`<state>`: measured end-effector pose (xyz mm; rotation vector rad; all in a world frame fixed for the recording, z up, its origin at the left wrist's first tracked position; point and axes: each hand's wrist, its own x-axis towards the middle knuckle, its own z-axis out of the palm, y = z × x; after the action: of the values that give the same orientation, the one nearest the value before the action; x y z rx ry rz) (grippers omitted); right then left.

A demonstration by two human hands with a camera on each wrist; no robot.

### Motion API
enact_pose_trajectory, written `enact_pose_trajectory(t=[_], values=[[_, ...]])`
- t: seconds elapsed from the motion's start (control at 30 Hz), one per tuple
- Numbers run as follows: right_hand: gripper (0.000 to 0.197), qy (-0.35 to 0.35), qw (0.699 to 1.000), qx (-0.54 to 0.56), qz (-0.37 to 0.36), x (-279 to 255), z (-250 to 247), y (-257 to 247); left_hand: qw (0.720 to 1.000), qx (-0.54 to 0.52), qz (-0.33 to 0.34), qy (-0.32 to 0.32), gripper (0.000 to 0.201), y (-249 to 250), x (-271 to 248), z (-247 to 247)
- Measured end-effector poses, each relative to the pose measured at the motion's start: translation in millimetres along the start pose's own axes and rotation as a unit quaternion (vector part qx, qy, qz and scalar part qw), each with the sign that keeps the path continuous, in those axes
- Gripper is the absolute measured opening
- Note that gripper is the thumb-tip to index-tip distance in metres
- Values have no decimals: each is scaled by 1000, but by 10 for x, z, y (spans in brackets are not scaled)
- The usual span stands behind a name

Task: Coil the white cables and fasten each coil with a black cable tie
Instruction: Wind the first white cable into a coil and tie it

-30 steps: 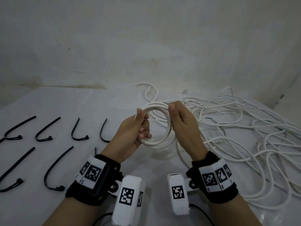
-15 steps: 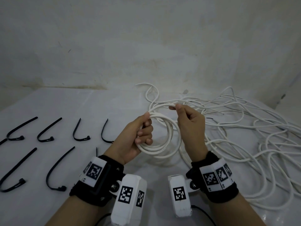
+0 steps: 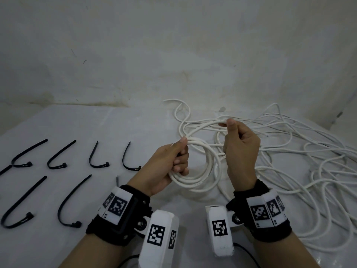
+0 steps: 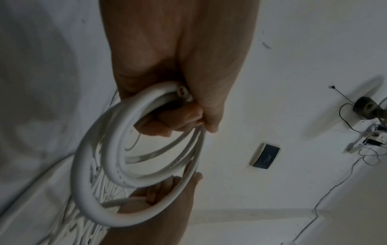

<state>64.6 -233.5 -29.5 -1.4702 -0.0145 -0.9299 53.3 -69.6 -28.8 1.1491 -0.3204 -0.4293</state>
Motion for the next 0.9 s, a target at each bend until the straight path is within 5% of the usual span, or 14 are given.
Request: enact_pose_trajectory(t=[0.13,0.3,0.47,0.7,0.9], values=[[29,1,1000,27,16,47,-44,12,999,16,13,30,32,-6,6,-5],[21,-144,988,-22,53,33,-41,-31,993,17,57,106,36,15,49,-102],[27,-252,956,-142,-38,-44,-32,-84,989,3,81,122,37,-4,79,-109],[34,-242,939,-209,-130,-48,7,-25,993,-34,75,85,38,-4,69,-48],[29,-206,967,-123,-79,-77,83,-115,993,-16,75,90,36,7,56,-36]])
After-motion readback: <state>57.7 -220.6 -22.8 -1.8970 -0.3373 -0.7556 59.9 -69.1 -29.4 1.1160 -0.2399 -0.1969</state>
